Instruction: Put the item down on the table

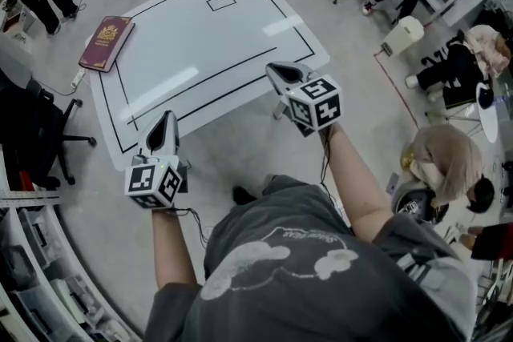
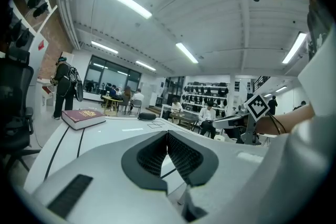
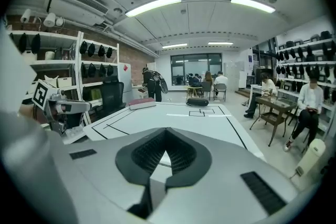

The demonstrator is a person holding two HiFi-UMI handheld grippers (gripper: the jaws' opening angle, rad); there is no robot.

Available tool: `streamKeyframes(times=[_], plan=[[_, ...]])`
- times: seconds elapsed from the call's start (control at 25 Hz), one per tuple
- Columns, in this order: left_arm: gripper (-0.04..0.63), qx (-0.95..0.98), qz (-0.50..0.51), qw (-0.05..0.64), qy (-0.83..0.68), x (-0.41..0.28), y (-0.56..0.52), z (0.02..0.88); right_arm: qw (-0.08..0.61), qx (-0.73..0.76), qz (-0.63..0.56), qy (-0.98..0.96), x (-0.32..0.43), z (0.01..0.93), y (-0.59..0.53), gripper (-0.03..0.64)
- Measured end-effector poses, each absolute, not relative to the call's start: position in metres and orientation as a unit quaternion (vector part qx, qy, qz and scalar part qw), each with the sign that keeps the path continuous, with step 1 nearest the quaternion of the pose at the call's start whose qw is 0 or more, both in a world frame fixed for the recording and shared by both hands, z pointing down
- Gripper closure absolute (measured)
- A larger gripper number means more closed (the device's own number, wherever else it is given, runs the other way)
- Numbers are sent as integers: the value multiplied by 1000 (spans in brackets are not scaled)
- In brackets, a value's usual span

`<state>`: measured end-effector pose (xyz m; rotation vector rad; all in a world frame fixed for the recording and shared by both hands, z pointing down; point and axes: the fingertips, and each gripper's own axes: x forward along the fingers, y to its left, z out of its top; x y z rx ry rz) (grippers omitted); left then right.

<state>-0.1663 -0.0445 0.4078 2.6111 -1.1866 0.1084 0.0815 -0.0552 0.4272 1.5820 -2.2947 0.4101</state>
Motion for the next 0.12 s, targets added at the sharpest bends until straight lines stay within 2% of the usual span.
streamKeyframes(times=[0.12], plan=[[592, 903, 38, 138, -404, -166, -32, 405, 151, 560, 150, -801, 80, 421, -38, 618]])
